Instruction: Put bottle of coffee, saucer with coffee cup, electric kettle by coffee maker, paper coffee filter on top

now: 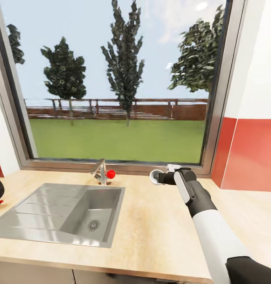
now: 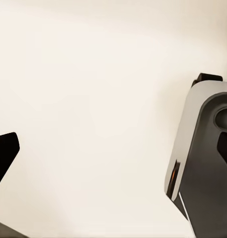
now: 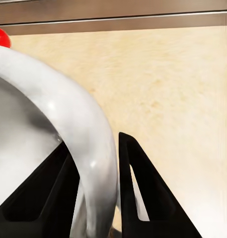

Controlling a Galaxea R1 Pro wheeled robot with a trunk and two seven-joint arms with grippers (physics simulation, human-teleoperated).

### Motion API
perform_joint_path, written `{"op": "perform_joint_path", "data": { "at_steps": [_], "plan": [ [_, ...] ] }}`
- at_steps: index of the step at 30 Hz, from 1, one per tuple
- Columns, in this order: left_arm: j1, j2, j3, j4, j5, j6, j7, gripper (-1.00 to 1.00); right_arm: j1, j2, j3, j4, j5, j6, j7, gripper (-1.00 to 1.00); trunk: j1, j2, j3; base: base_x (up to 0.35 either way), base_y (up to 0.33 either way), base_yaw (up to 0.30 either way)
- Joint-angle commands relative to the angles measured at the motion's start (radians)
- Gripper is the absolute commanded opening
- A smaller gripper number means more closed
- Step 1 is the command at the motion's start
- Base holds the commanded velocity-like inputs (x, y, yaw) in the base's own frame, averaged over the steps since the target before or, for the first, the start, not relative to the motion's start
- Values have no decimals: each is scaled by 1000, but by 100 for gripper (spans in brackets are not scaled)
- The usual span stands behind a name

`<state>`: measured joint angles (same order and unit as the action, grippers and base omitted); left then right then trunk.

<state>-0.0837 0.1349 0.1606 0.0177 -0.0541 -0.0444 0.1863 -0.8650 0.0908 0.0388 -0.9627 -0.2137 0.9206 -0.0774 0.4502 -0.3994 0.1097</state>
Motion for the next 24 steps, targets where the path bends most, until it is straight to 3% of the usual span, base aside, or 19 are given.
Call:
{"op": "perform_joint_path", "data": {
  "at_steps": [1, 10, 24],
  "plan": [
    [-1, 0, 8, 2, -6, -5, 2, 100, 0, 0, 1, -1, -10, 3, -7, -100, 0, -1, 1, -276, -142, 62],
    [-1, 0, 8, 2, -4, -5, 2, 100, 0, 0, 1, -1, -11, 3, -7, -100, 0, -1, 3, -314, -52, 36],
    [-1, 1, 9, 1, -3, -5, 2, 100, 0, 2, 1, -1, -12, 7, -7, -100, 0, -1, -4, -336, -1, 238]
  ]
}}
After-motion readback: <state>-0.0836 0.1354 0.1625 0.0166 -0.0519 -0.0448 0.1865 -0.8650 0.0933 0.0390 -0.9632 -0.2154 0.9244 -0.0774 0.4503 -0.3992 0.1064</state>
